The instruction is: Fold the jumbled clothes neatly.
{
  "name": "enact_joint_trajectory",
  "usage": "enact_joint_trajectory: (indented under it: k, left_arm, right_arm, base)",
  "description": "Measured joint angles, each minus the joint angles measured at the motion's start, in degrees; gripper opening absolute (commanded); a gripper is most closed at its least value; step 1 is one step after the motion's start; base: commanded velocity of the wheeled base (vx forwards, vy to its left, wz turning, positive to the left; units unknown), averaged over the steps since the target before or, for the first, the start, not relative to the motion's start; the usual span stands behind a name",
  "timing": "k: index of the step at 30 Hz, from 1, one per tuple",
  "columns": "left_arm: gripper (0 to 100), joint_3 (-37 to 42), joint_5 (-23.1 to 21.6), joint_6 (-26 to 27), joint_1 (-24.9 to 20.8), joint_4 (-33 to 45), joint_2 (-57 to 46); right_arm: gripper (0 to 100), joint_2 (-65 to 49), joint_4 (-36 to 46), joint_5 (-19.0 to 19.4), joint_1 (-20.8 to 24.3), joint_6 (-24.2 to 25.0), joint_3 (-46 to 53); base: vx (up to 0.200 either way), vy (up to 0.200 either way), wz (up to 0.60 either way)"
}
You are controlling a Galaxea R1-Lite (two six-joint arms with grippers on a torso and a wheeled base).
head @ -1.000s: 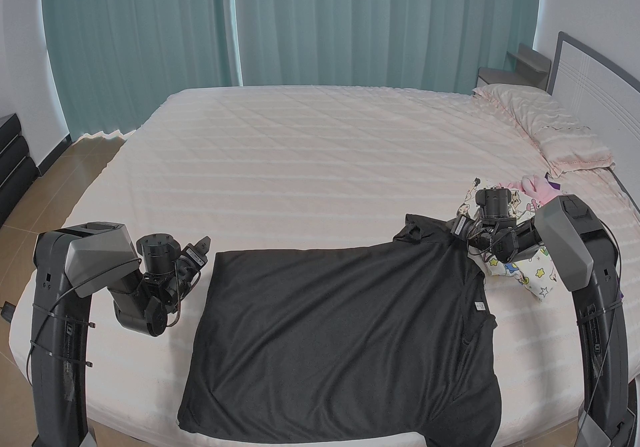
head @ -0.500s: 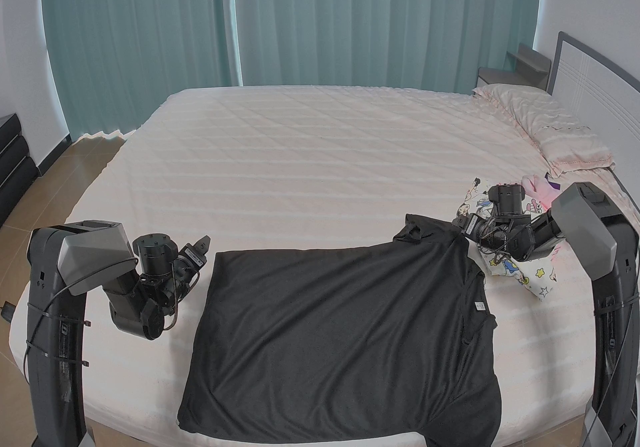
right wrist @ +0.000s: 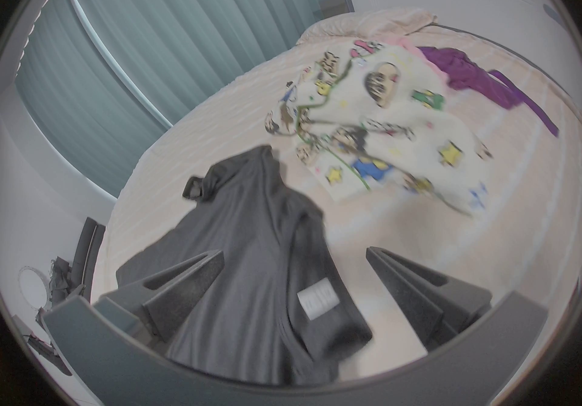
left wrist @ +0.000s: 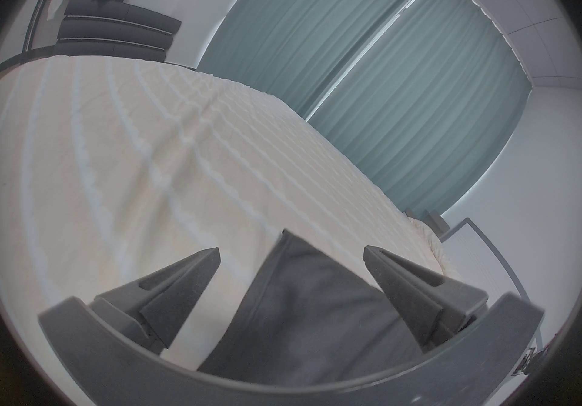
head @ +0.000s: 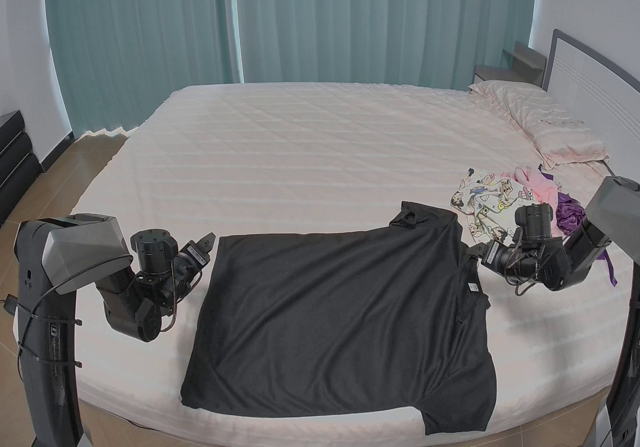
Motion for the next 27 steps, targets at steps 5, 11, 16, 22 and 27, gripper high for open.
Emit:
enact_joint_trajectory:
  k: [5,11,16,22,27]
  left_arm:
    - [100,8.35,-0.95,0.17,-1.40,-0.44,-2.73]
    - [100,21.94,-1.67,0.01,-3.28,-2.63,-6.53]
    - [100,32.07,-1.72,-3.79,-6.23,-3.95,-10.08]
    - [100,38.72,-1.54,-7.14,-10.25,-4.39,-12.95]
    - [100,41.81,-1.23,-7.19,-11.28,-4.17,-13.01]
  right_arm:
    - [100,-4.55,-6.33,0.84,-0.11,1.12,10.20]
    - [100,-7.91,-13.60,1.30,0.13,4.35,19.30]
    - [100,-9.40,-19.80,1.60,0.35,8.27,27.34]
    - [100,-10.06,-28.14,2.49,0.71,10.52,35.51]
    - [100,-9.98,-32.27,5.90,0.93,11.93,40.55]
  base:
    - [-0.160,0.000,0.00]
    - [0.000,0.000,0.00]
    - [0.000,0.000,0.00]
    - [0.000,0.000,0.00]
    - [0.000,0.000,0.00]
